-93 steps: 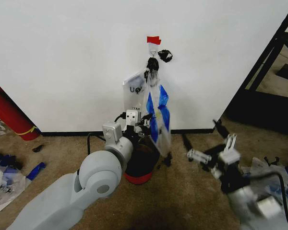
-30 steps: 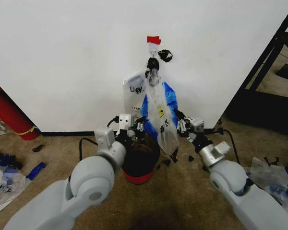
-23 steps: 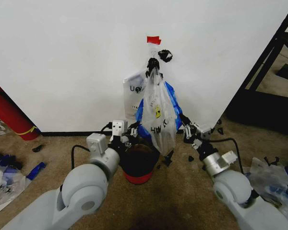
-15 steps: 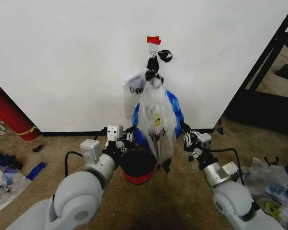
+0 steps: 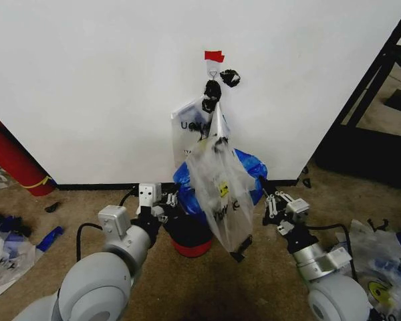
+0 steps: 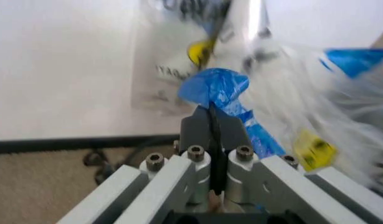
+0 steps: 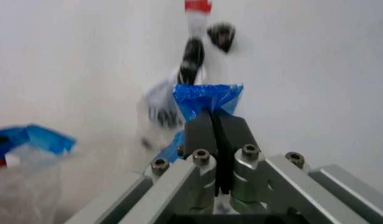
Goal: Pick up the garbage bag from the wall and place it over the trash bin.
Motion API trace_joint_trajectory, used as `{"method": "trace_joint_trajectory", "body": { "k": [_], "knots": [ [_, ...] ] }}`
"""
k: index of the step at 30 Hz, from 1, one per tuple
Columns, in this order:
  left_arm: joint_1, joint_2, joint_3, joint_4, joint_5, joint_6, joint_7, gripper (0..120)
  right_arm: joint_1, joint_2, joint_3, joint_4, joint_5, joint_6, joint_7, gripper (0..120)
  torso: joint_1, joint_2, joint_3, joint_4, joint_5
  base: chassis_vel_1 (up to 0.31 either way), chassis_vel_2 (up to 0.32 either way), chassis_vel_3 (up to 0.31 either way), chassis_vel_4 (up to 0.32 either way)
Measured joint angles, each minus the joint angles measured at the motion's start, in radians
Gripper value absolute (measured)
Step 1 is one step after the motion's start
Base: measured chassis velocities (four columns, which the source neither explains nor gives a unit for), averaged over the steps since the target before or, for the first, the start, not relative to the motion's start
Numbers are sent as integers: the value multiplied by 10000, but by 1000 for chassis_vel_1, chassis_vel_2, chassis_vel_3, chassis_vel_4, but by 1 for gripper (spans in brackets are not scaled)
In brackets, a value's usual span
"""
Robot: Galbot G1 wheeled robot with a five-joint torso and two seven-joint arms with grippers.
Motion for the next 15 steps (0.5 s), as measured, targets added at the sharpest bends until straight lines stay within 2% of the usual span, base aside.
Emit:
{"method": "trace_joint_trajectory", "body": {
  "k": [10, 15],
  "knots": [
    [-281, 182, -1015, 5, -89, -43, 149, 0, 1128, -308, -364, 426, 1251, -596, 171, 0, 0, -2, 1, -1, 0, 0, 0, 0, 0],
    [-360, 282, -1564, 9, -64, -83, 340, 0, 2115, -419, -931, -218, 1874, -646, 130, 0, 0, -3, 1, 1, 0, 0, 0, 0, 0]
  ]
}}
